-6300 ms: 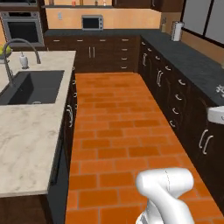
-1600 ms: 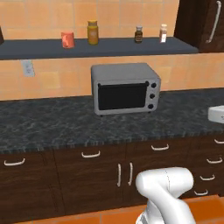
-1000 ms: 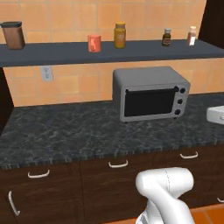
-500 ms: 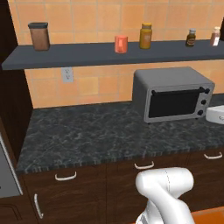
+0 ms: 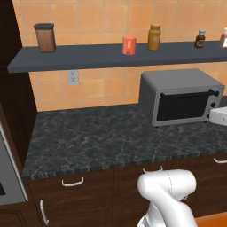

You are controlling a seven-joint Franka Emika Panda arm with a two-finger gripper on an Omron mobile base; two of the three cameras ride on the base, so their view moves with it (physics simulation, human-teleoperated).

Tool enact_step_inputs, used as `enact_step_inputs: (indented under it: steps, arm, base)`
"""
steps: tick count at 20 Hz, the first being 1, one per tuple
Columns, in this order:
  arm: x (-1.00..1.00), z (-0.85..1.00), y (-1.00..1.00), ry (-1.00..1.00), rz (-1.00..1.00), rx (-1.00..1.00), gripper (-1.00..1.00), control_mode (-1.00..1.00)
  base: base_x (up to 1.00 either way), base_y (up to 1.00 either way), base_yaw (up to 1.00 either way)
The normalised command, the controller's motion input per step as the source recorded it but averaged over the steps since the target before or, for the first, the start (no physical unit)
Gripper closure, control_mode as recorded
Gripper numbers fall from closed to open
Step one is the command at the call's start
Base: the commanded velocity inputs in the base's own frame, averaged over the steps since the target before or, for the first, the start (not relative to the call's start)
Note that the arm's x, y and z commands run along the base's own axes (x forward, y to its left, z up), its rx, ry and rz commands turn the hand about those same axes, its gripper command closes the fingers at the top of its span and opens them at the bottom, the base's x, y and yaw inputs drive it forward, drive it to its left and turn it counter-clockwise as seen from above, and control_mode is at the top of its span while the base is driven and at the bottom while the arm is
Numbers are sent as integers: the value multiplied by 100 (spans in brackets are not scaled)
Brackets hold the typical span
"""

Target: Gather all objects into one cabinet and sort the glasses and bowls to opposite sides.

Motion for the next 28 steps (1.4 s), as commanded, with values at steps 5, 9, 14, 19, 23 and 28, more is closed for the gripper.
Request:
enact_step_inputs:
  steps: [5, 9, 14, 19, 23, 28]
  arm:
    - [0, 0, 0, 0, 0, 0, -100, 100]
    - [0, 0, 0, 0, 0, 0, -100, 100]
    - [0, 0, 0, 0, 0, 0, -100, 100]
    - [0, 0, 0, 0, 0, 0, -100, 100]
    - [0, 0, 0, 0, 0, 0, -100, 100]
    - [0, 0, 0, 0, 0, 0, -100, 100]
  base:
    - [27, 28, 0]
    - [19, 19, 1]
    - [33, 0, 0]
    - [42, 0, 1]
    - [0, 1, 0]
    - [-11, 19, 0]
